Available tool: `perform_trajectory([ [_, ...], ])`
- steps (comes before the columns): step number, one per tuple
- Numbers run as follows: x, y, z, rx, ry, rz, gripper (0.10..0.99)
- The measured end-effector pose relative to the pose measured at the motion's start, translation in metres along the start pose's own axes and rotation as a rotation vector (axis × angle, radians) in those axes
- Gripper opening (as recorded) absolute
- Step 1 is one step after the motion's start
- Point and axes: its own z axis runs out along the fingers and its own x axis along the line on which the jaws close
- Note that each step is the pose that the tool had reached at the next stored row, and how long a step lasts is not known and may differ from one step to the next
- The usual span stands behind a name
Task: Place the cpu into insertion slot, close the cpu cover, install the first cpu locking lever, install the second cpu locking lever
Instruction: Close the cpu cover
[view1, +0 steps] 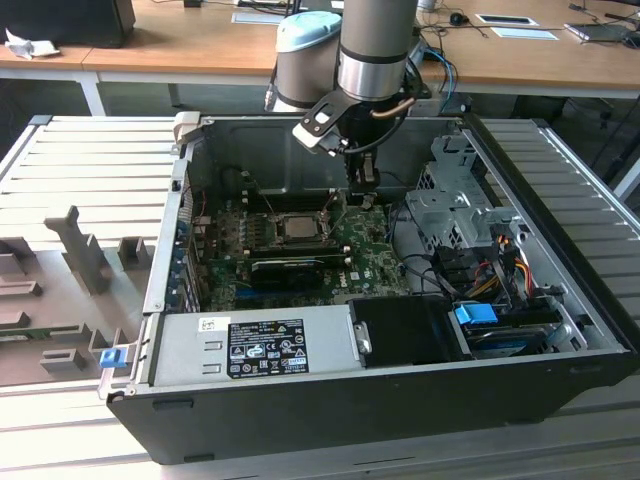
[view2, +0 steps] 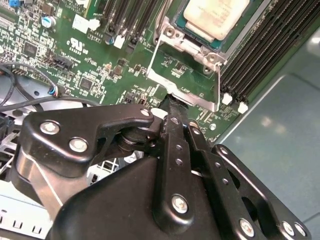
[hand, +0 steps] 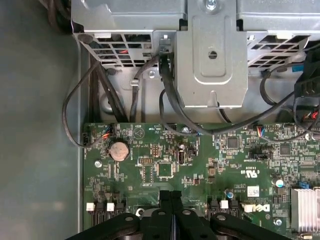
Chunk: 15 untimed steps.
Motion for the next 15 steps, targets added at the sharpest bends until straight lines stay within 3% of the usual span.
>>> perform_trajectory([
  [15,-0.0001,-0.0245,-0.0006,0.000,0.0000,0.000,0.106],
])
